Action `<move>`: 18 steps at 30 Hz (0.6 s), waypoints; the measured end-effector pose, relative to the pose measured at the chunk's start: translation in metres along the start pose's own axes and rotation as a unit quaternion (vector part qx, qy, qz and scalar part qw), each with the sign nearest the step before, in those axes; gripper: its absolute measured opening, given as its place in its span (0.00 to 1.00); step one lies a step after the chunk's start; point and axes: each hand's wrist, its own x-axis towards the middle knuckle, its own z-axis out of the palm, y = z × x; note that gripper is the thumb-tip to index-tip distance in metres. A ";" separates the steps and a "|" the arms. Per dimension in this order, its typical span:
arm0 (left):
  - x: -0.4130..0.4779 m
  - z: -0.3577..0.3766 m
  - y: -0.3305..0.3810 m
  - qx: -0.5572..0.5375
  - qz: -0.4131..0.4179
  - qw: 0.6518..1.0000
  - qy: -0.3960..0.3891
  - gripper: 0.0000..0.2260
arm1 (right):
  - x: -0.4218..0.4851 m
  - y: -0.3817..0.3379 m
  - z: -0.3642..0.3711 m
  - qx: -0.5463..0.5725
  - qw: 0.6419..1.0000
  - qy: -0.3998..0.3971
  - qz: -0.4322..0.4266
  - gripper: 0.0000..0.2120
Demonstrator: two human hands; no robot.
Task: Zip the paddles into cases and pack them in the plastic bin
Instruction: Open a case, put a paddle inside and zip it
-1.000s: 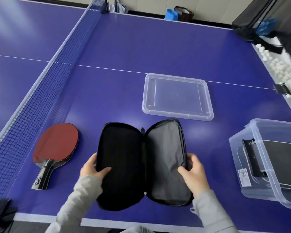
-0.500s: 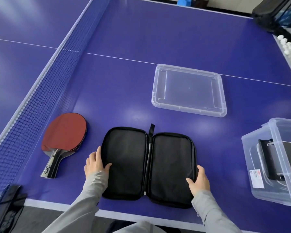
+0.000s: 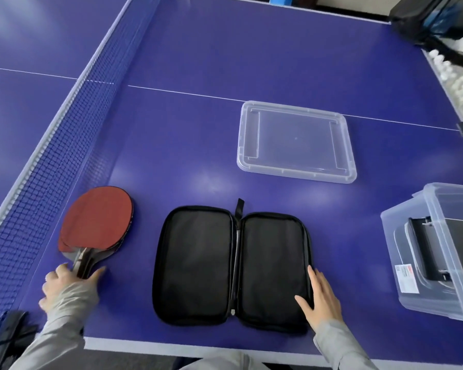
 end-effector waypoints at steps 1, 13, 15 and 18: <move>0.009 0.002 -0.003 0.004 0.004 1.000 -0.026 0.34 | 0.001 0.000 0.000 0.004 1.000 -0.001 0.000 0.38; 0.038 0.010 -0.027 -0.110 -0.007 0.992 -0.066 0.14 | 0.002 0.000 0.007 -0.015 1.000 0.004 0.005 0.38; 0.030 0.008 -0.023 -0.122 -0.008 0.990 -0.068 0.14 | 0.002 0.001 0.008 -0.024 1.000 0.006 0.002 0.38; 0.013 0.003 -0.012 -0.140 -0.019 0.987 -0.070 0.15 | 0.003 0.002 0.009 -0.027 1.000 0.009 -0.004 0.38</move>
